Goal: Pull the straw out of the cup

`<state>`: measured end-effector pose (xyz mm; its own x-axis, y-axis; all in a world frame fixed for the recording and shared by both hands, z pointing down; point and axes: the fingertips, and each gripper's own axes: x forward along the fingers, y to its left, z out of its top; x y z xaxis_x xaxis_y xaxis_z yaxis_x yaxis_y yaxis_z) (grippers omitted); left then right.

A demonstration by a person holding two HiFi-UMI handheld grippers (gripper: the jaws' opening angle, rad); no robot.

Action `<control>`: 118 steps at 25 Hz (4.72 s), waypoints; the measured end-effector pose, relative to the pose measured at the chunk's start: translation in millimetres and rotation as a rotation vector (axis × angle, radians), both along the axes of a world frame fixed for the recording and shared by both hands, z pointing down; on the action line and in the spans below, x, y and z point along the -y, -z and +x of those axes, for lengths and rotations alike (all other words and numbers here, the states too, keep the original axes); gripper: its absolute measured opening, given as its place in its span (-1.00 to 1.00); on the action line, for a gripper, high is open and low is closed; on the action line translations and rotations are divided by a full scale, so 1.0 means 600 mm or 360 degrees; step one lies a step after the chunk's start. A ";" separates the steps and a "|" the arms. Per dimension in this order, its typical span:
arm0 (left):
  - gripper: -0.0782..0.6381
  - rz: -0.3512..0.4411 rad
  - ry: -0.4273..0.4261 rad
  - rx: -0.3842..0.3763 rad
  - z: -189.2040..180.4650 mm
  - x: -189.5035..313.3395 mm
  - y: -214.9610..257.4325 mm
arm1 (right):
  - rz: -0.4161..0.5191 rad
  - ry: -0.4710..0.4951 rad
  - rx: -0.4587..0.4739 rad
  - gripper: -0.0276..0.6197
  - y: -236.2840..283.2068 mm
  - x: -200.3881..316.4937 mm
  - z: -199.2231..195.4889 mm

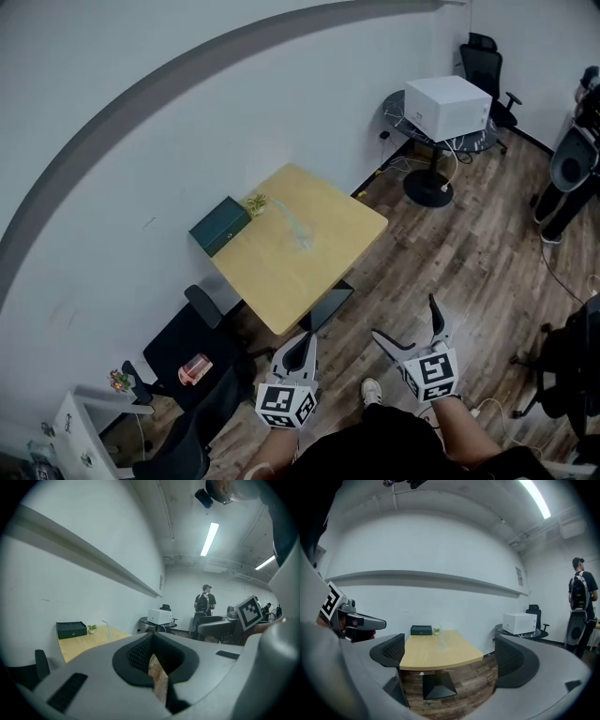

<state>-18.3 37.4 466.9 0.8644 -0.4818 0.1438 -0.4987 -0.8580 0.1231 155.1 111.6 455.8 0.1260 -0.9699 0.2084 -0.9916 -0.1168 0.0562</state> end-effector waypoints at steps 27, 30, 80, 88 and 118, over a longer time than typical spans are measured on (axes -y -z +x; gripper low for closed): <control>-0.73 -0.0090 0.0426 0.0025 0.024 0.284 -0.043 | 0.0081 0.0558 0.0090 0.92 -0.005 0.365 0.043; -0.73 -0.0044 0.0482 0.0005 0.013 0.346 -0.033 | 0.0089 0.0612 0.0050 0.92 0.006 0.435 0.037; -0.73 -0.0214 0.0922 0.0098 -0.029 0.614 -0.094 | -0.0635 0.0979 0.0110 -0.12 -0.271 0.886 0.000; -0.73 -0.0246 0.0936 0.0077 -0.029 0.612 -0.097 | -0.0702 0.0967 0.0077 -0.46 -0.281 0.894 -0.006; -0.73 -0.0216 0.0977 0.0001 -0.033 0.608 -0.075 | -0.0395 0.0952 0.0007 -0.77 -0.150 0.867 -0.010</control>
<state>-38.4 -327.7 511.7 0.4359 -0.8677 0.2389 -0.8956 -0.3921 0.2101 148.9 -408.9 545.9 -0.4226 -0.7951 0.4350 -0.8816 0.4720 0.0062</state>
